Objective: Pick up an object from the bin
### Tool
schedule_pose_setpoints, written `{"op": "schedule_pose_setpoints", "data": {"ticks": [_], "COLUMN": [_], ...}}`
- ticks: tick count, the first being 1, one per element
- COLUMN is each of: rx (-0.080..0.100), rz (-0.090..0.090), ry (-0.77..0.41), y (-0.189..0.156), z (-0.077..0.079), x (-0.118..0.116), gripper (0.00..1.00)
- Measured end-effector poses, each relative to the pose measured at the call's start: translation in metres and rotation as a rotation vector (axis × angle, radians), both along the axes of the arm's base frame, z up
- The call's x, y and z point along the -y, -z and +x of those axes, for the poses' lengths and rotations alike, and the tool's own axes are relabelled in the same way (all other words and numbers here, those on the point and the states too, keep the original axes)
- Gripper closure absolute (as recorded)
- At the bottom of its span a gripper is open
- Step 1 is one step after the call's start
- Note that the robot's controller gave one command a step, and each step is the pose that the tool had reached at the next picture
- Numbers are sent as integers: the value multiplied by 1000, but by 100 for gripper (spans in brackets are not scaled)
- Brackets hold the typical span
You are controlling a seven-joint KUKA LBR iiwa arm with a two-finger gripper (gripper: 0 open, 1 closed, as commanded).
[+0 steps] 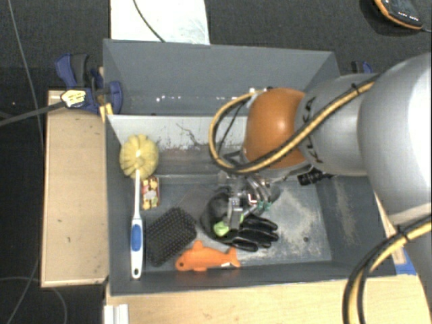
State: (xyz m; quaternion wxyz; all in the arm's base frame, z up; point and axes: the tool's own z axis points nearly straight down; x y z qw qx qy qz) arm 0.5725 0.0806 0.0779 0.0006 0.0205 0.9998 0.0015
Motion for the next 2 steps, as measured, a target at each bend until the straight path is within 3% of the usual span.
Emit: {"op": "schedule_pose_setpoints", "data": {"ticks": [1,2], "rx": [4,8], "rz": [2,1], "ry": [-256,-29], "y": [7,-20], "z": [7,1], "x": [27,20], "gripper": [0,0]}}
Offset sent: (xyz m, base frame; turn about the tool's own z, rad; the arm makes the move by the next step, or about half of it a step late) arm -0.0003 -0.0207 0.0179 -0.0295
